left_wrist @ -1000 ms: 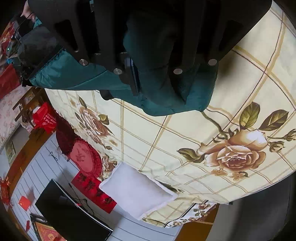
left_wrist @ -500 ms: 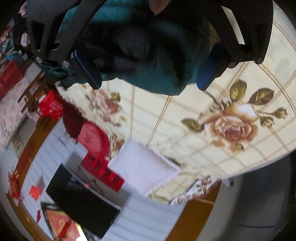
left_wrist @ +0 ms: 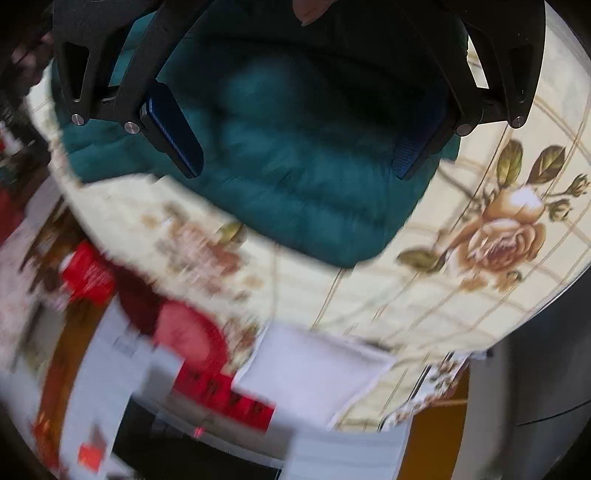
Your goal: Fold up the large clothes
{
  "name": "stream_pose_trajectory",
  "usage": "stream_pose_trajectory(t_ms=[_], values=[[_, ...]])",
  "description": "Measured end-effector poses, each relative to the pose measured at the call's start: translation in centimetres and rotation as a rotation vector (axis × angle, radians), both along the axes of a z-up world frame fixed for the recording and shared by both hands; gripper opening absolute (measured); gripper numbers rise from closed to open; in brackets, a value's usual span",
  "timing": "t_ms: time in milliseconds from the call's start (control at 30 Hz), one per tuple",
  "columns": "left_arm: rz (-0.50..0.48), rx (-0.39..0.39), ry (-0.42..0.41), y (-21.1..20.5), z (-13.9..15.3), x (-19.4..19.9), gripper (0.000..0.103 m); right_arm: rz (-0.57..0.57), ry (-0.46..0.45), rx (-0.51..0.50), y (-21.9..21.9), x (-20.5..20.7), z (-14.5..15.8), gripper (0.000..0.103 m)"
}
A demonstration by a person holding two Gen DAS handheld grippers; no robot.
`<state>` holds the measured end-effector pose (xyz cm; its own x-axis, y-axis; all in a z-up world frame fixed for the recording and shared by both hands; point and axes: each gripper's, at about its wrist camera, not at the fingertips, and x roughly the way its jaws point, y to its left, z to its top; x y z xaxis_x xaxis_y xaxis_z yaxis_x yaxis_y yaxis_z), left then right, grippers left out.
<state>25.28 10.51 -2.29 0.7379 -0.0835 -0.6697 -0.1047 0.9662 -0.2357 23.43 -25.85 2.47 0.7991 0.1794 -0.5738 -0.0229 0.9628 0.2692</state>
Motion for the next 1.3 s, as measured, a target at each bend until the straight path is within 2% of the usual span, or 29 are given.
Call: stream_pose_trajectory(t_ms=[67,133,300,500,567,633,867,1100,1300], values=[[0.007,0.028,0.059,0.0,-1.5,0.5,0.103,0.007,0.084,0.012,-0.1,1.5,-1.7,0.090],[0.013,0.042,0.082,-0.2,-2.4,0.6,0.103,0.012,0.123,0.014,-0.2,2.4,-3.3,0.090],[0.067,0.135,0.083,-1.3,-3.6,-0.7,0.103,0.064,0.177,-0.013,0.4,4.3,-5.9,0.094],[0.067,0.132,0.127,-0.9,-4.7,0.5,0.103,0.084,0.228,0.058,-0.4,5.6,-7.0,0.097],[0.061,0.144,0.132,-1.2,-4.5,0.6,0.103,0.084,0.229,0.052,-0.2,5.6,-6.8,0.097],[0.055,0.141,0.134,-1.1,-4.3,0.5,0.103,0.099,0.235,0.059,-0.2,5.5,-6.5,0.102],[0.019,0.073,0.179,-0.4,-4.1,1.0,0.103,0.086,0.243,0.111,-0.6,5.2,-6.0,0.103],[-0.003,0.082,0.173,-0.6,-4.2,0.7,0.103,0.082,0.126,0.279,-2.6,3.8,-5.4,0.103],[0.011,0.066,0.121,-0.4,-3.9,0.1,0.103,0.053,0.109,0.160,-0.9,3.7,-4.8,0.103]])
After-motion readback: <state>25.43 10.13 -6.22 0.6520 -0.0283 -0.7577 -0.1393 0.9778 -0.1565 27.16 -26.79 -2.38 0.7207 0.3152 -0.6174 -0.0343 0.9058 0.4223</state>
